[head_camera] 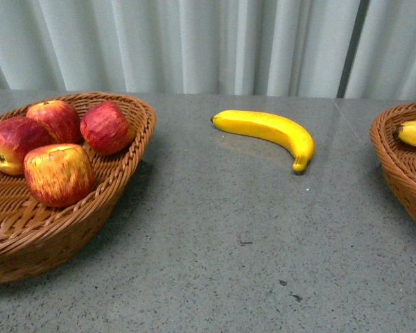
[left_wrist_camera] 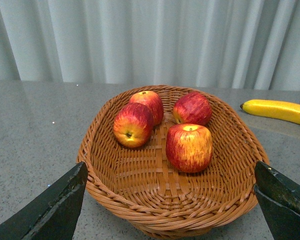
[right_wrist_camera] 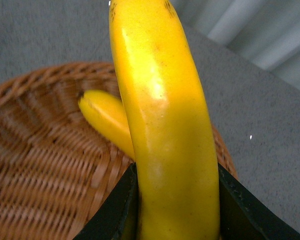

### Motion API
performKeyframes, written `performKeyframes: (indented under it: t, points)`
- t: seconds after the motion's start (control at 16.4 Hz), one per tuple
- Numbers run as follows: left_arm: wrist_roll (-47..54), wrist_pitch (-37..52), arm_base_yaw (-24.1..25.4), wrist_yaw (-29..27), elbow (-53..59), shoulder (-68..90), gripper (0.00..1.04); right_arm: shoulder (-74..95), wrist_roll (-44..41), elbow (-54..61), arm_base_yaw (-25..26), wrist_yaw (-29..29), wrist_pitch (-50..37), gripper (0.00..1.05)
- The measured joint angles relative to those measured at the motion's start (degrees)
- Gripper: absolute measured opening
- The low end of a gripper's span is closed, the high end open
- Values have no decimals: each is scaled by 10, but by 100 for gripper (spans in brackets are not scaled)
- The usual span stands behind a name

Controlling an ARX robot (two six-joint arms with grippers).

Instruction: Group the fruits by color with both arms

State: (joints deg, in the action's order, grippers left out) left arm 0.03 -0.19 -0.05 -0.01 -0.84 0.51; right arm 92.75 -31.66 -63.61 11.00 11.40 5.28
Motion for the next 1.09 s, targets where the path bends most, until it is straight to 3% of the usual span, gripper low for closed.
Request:
performKeyframes:
  t: [0.12, 0.3, 0.43, 0.49, 0.79, 1.09]
  points:
    - [0, 0, 0, 0, 0, 0, 98, -1, -39, 22, 3, 9, 20, 36]
    - [0, 0, 0, 0, 0, 0, 98, -17, -54, 24, -8, 19, 12, 65]
    - [0, 0, 0, 0, 0, 0, 98, -28, -26, -11, -58, 27, -12, 94]
    - [0, 0, 0, 0, 0, 0, 98, -28, -8, -23, -85, 41, -28, 100]
    - [0, 0, 0, 0, 0, 0, 98, 57, 83, -94, -241, 48, -75, 98]
    - [0, 0, 0, 0, 0, 0, 98, 203, 143, -189, -321, 5, -75, 98]
